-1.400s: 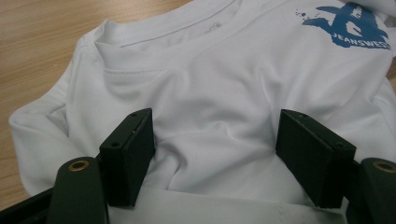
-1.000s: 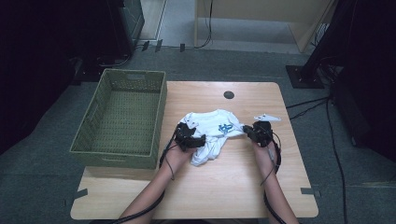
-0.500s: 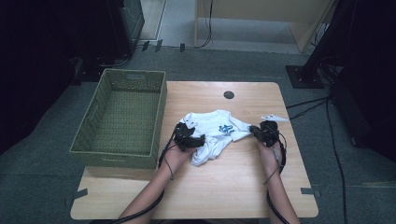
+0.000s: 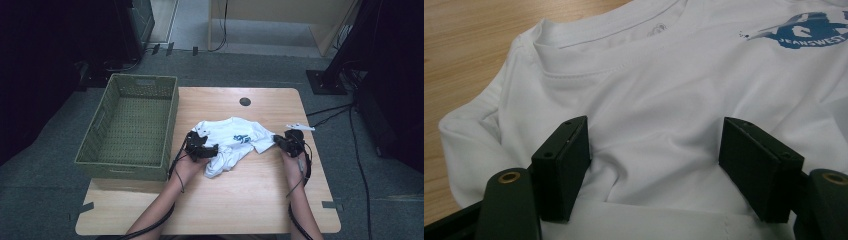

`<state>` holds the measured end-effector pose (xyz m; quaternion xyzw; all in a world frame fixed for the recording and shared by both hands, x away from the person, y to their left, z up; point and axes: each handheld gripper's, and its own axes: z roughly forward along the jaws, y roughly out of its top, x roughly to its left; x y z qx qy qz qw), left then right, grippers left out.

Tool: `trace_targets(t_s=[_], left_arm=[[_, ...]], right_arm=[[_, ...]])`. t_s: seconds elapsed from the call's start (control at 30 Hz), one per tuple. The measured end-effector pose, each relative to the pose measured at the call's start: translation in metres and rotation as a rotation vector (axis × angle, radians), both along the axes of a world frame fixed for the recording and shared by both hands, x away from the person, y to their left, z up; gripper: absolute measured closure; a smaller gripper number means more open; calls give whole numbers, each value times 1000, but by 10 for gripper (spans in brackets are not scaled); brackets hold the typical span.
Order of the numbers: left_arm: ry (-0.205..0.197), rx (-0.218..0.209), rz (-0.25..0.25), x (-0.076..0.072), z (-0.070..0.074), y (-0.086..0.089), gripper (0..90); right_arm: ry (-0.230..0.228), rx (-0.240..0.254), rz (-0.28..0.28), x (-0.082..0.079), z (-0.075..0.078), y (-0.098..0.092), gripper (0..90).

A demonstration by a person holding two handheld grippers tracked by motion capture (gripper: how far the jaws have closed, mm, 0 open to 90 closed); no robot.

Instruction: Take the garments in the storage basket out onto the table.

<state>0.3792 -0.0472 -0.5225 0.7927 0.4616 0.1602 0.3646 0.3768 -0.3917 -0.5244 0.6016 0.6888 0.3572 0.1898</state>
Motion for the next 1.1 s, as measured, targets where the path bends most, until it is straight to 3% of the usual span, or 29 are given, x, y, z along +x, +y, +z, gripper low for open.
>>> trace_targets(t_s=[0.13, 0.53, 0.7, 0.87, 1.1], left_arm=[[13, -13, 3, 1, 1, 1, 287], [-1, -15, 4, 0, 0, 2, 287], [-3, -19, -19, 1, 0, 4, 286], [-17, 25, -18, 2, 3, 3, 285], [5, -11, 8, 3, 11, 6, 284]], right_arm=[[-2, -4, -4, 0, -1, -2, 868], [-18, -21, -44, -1, -3, -13, 866], [-16, -30, -47, 0, -2, -14, 865], [-25, -24, -55, -2, 0, -13, 853], [-44, 1, -46, -6, 8, -12, 783]])
